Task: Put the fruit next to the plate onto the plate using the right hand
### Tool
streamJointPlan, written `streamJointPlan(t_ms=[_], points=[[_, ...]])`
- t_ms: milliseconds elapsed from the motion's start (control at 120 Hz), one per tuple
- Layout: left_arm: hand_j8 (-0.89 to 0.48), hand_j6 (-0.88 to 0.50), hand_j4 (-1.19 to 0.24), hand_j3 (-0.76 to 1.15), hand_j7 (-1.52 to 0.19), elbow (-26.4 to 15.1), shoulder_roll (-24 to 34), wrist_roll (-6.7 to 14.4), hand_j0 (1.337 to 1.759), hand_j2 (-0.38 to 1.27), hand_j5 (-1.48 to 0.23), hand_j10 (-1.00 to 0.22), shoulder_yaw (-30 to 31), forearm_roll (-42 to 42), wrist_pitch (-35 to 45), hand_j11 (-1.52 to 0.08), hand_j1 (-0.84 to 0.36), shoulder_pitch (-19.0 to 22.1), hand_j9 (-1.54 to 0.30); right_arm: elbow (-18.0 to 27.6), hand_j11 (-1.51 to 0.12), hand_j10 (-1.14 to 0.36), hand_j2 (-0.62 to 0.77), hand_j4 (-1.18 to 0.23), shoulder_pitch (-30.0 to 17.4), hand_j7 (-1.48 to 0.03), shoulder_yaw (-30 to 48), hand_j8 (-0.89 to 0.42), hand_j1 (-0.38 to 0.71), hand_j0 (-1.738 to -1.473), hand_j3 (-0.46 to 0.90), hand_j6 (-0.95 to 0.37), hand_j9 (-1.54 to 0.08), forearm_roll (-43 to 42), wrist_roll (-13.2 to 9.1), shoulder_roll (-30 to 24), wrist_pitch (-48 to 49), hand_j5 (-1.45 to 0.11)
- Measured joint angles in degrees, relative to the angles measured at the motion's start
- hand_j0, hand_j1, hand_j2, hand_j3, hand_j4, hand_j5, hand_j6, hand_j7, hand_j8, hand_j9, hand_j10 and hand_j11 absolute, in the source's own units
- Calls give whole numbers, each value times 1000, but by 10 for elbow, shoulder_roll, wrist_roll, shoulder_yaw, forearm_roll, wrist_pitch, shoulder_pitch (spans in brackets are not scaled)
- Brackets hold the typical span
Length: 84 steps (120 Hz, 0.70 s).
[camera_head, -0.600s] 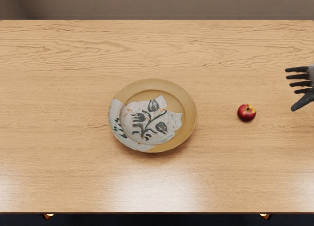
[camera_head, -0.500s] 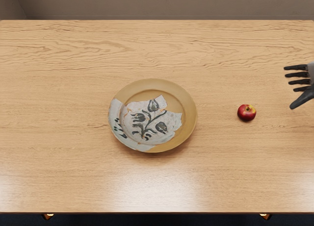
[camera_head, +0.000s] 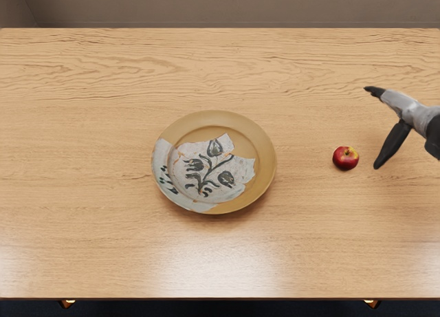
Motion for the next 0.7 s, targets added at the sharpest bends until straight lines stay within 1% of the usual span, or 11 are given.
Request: streamJointPlan(t_ms=[50, 150, 242, 383, 500, 617, 700], points=[[-7, -7, -7, 0, -9, 0, 0, 0, 1658, 2, -9, -7, 0, 0, 0, -9, 341, 0, -9, 2, 0, -5, 2, -6, -4, 0, -14, -7, -349, -1658, 0, -9, -1, -20, -5, 6, -33, -1], [-7, -7, -7, 0, -9, 0, 0, 0, 1658, 2, -9, -7, 0, 0, 0, -9, 341, 0, -9, 3, 0, -5, 3, -6, -8, 0, -33, -7, -349, -1658, 0, -9, -1, -45, -28, 13, -65, -1], [-7, -8, -7, 0, -9, 0, 0, 0, 1658, 2, -9, -7, 0, 0, 0, -9, 341, 0, -9, 2, 0, -5, 3, -6, -16, 0, -46, -7, -349, -1658, 0, -9, -1, -53, -37, 16, -85, -1], [-7, -8, -7, 0, -9, 0, 0, 0, 1658, 2, -9, -7, 0, 0, 0, -9, 341, 0, -9, -8, -1, -5, 3, -6, -42, -1, -53, -7, -349, -1658, 0, -9, -1, -55, -41, 51, -137, -2], [-8, -8, -7, 0, -9, 0, 0, 0, 1658, 2, -9, -7, 0, 0, 0, -9, 341, 0, -9, -18, -38, -34, -3, -34, -53, -38, -55, -35, -315, -1658, 0, -37, -39, -55, -40, 85, -167, -39], [-8, -8, -7, 0, -9, 0, 0, 0, 1658, 2, -9, -7, 0, 0, 0, -9, 341, 1, -9, -32, -97, -78, -12, -79, -56, -97, -54, -80, -262, -1658, 0, -81, -97, -58, -40, 119, -179, -97], [-8, -8, -7, 0, -9, 0, 0, 0, 1658, 2, -9, -7, 0, 0, 0, -9, 341, 1, -9, -41, -153, -121, -20, -122, -55, -153, -52, -122, -210, -1658, 0, -124, -153, -60, -40, 133, -182, -153]])
